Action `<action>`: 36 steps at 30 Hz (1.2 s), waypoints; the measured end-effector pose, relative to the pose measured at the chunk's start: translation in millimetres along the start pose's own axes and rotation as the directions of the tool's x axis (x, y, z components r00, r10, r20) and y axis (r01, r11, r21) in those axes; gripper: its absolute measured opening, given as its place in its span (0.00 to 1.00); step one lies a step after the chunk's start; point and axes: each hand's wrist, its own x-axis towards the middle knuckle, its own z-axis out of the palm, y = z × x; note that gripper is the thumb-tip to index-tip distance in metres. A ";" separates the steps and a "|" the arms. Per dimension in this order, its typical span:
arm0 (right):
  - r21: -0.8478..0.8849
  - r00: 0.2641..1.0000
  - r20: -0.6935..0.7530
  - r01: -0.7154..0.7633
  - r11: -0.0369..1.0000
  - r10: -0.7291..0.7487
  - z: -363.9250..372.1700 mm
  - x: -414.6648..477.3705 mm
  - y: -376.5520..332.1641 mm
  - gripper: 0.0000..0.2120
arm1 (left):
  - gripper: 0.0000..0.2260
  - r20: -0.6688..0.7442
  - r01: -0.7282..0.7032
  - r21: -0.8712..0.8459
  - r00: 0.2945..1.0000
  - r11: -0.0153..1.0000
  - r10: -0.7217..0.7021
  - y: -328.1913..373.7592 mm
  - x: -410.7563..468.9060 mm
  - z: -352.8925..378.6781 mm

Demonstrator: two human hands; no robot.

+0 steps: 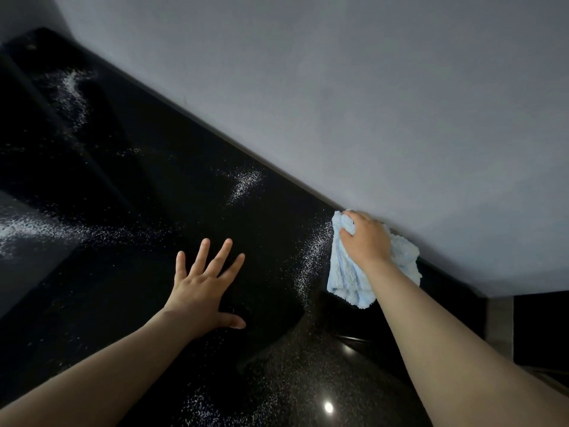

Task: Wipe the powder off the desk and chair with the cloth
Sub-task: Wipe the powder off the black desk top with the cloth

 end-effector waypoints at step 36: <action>0.028 0.992 0.040 0.117 0.993 -0.118 34.7 -154.7 -46.6 0.22 | 0.50 0.070 0.071 0.031 0.995 0.997 -0.073 19.9 -12.5 -14.9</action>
